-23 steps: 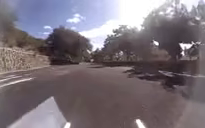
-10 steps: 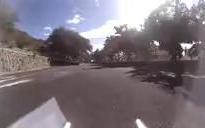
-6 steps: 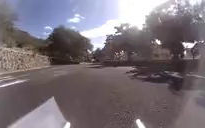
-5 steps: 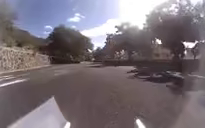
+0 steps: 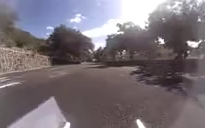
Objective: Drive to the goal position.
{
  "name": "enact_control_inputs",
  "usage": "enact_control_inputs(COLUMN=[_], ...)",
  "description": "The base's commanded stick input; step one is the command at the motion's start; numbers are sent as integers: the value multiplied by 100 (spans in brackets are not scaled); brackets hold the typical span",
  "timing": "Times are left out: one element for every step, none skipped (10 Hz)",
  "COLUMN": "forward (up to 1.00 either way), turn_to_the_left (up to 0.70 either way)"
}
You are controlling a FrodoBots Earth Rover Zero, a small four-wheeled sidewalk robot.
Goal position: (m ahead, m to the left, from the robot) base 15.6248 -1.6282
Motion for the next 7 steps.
enact_control_inputs(forward=[70,70,70,70,70,70,70], turn_to_the_left=[0,0,0,0,0,0,0])
